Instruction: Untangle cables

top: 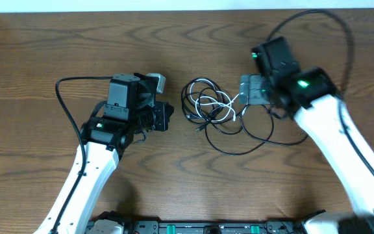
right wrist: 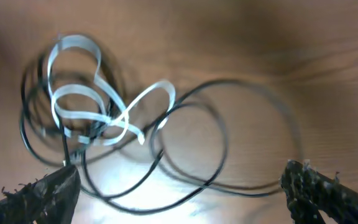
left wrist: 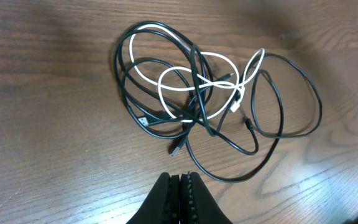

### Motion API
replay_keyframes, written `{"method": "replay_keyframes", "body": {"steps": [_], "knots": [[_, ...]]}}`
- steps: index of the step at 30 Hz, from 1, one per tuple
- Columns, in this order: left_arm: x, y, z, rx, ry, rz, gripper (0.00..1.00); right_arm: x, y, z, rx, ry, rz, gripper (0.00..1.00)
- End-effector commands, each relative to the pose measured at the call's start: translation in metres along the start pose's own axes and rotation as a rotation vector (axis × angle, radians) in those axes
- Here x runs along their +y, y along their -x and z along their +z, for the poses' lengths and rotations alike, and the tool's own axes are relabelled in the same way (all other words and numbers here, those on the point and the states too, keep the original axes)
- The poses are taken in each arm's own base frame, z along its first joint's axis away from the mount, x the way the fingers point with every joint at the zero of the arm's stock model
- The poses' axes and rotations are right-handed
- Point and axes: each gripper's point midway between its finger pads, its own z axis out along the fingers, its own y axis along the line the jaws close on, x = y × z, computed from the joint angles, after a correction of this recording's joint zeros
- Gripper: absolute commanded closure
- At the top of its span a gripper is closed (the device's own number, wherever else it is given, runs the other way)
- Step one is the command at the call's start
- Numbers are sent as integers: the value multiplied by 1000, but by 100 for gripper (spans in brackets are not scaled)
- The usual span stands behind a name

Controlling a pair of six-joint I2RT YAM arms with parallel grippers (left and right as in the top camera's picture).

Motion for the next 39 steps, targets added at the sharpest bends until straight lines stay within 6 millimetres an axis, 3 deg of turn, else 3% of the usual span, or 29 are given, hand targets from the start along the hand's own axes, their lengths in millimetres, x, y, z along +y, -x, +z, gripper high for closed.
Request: {"method": "replay_keyframes", "body": {"steps": [1, 8, 13, 16, 24, 29, 32, 34, 39], "knots": [[-1, 3, -2, -12, -1, 16, 92, 19, -21, 34, 143, 66, -85, 1], [-3, 6, -3, -26, -4, 22, 92, 42, -44, 98, 294, 128, -189, 12], [-3, 6, -3, -25, -4, 21, 93, 60, -49, 134, 299, 179, -370, 7], [-3, 5, -3, -25, -4, 21, 92, 64, -47, 143, 286, 185, -379, 6], [-3, 5, -3, -25, -4, 21, 92, 83, -49, 155, 282, 269, -373, 28], [-3, 5, -3, -24, -5, 21, 92, 98, -57, 167, 290, 299, -392, 34], [-2, 3, -3, -15, -3, 18, 92, 108, -58, 168, 274, 310, -410, 45], [-2, 1, -3, -7, -1, 14, 92, 111, -58, 167, 269, 314, -416, 57], [-2, 0, -3, -3, 0, 13, 92, 111, -63, 165, 291, 305, -390, 96]]}}
